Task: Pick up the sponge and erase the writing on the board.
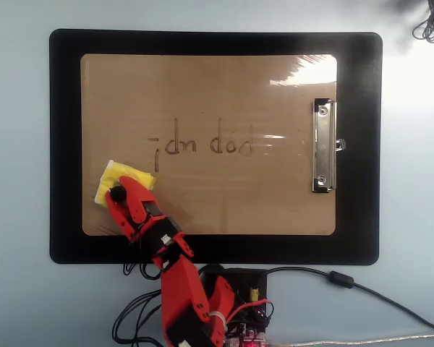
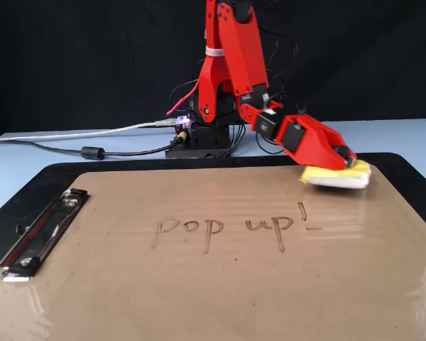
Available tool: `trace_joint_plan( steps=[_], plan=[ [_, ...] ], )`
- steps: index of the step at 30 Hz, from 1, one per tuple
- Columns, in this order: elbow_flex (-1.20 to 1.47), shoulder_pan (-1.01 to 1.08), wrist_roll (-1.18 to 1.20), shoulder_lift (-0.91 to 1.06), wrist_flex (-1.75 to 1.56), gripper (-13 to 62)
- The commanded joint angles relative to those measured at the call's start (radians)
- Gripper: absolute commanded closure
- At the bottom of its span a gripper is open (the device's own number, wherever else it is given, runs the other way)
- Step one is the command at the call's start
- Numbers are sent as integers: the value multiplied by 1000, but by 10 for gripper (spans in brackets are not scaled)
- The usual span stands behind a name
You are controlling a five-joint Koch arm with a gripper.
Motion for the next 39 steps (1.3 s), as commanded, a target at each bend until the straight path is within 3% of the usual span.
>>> trace_joint_plan(
  steps=[1,6,14,17,20,24,25,27,31,33,36,39],
  plan=[
    [-18,169,3,44,-92,570],
    [-51,566,15,92,155,570],
    [-218,937,64,141,515,570],
    [-173,973,52,133,512,570],
    [-192,980,-15,2,400,570],
    [-565,986,-75,-396,288,570],
    [-617,985,-77,-419,288,570],
    [-517,989,-78,-341,288,571],
    [-41,986,-81,54,287,570],
    [61,986,-86,156,288,571],
    [-130,986,-98,-41,285,571],
    [-472,986,-97,-360,264,571]
  ],
)
